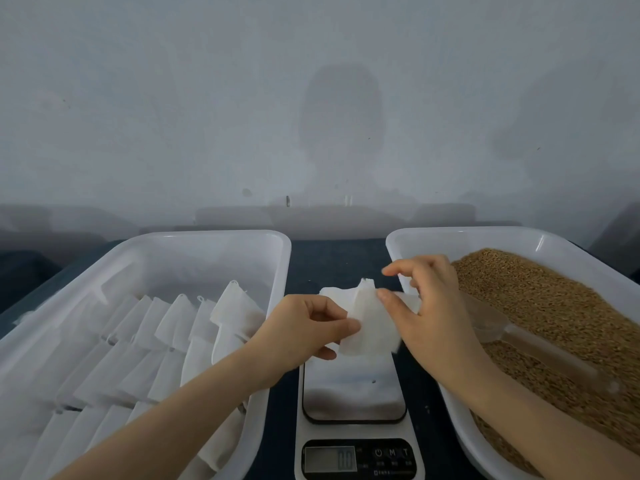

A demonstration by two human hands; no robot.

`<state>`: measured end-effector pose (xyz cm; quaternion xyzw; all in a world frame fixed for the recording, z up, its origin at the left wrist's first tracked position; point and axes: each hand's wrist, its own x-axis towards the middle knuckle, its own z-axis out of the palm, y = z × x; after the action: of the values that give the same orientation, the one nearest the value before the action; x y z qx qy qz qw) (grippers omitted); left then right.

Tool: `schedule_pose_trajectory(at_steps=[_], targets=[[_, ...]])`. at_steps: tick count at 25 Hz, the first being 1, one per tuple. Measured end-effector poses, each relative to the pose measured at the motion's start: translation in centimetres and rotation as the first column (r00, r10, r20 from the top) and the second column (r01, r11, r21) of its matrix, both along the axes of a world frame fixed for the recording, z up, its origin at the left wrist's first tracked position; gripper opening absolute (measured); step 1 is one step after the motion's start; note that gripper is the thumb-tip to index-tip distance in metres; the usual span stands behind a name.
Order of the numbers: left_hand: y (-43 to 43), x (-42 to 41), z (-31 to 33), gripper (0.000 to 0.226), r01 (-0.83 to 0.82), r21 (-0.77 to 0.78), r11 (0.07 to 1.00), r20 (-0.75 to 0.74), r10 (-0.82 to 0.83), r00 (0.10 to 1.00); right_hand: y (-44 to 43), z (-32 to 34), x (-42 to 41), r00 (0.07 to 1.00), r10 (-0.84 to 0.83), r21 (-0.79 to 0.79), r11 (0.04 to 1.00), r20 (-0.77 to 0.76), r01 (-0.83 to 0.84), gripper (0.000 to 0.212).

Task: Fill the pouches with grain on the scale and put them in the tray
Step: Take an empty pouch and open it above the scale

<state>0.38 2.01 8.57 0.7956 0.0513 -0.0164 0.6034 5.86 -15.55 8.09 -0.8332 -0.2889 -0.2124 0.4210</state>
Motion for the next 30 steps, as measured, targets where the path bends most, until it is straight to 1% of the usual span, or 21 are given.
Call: schedule_pose_trajectory(at_steps=[1,3,6,9,11,13,15,17,18,21,23,25,27,29,30], targets=[[0.0,0.0,0.0,0.017,-0.021,-0.029,0.999,0.002,0.021,1.000,0.1,0.1,-0.2,1.000,0.023,0.040,0.999,-0.006,-0.023,0.017],[0.1,0.0,0.0,0.019,-0.040,-0.063,0.997,0.019,0.041,0.999,0.4,0.1,-0.6,0.990,0.130,0.050,0.991,-0.063,-0.127,0.011],[0.2,0.0,0.0,0.019,-0.030,-0.043,0.999,0.040,0.032,0.999,0.8,-0.2,-1.0,0.952,0.256,0.040,0.967,-0.168,-0.253,0.008],[0.2,0.1,-0.2,0.021,-0.018,-0.022,1.000,0.051,0.019,0.999,0.8,-0.2,-1.1,0.937,0.288,0.043,0.957,-0.196,-0.286,0.016],[0.2,0.0,-0.3,0.022,0.031,-0.011,0.999,0.078,-0.030,0.996,0.8,-0.1,-1.3,0.923,0.315,0.028,0.948,-0.222,-0.317,0.030],[0.3,-0.2,-0.3,0.016,0.088,-0.022,0.996,0.112,-0.085,0.990,0.8,0.0,-1.6,0.918,0.337,-0.008,0.938,-0.206,-0.346,0.039],[0.4,-0.3,-0.2,0.004,0.105,-0.068,0.992,0.135,-0.096,0.986,0.8,0.0,-1.5,0.922,0.338,-0.011,0.938,-0.191,-0.346,0.040],[0.3,-0.2,-0.1,0.007,0.100,-0.104,0.990,0.134,-0.086,0.987,0.8,-0.1,-1.3,0.922,0.319,0.019,0.946,-0.219,-0.323,0.039],[0.3,-0.2,-0.1,0.009,0.100,-0.098,0.990,0.128,-0.087,0.988,0.8,-0.1,-1.2,0.918,0.314,0.030,0.948,-0.243,-0.316,0.039],[0.0,-0.4,-0.1,0.012,0.118,0.004,0.993,0.132,-0.118,0.984,0.8,0.1,-1.6,0.893,0.347,0.005,0.933,-0.286,-0.360,0.035],[-0.1,-0.5,0.0,0.013,0.104,0.066,0.992,0.149,-0.113,0.982,0.9,0.2,-1.7,0.900,0.361,-0.051,0.922,-0.245,-0.384,0.036],[-0.2,-0.5,0.0,0.012,0.058,0.074,0.996,0.156,-0.069,0.985,1.0,0.2,-1.6,0.916,0.336,-0.068,0.931,-0.219,-0.358,0.033],[-0.3,-0.4,0.0,0.008,0.003,0.042,0.999,0.151,-0.009,0.988,1.0,-0.1,-1.4,0.929,0.294,-0.055,0.948,-0.223,-0.313,0.025],[-0.3,-0.2,-0.1,0.010,-0.050,0.013,0.999,0.147,0.048,0.988,0.9,-0.3,-1.3,0.950,0.231,-0.081,0.964,-0.209,-0.252,0.022],[-0.4,-0.1,-0.1,0.012,-0.072,0.010,0.997,0.150,0.070,0.986,1.0,-0.3,-1.3,0.959,0.202,-0.093,0.970,-0.199,-0.224,0.016]])
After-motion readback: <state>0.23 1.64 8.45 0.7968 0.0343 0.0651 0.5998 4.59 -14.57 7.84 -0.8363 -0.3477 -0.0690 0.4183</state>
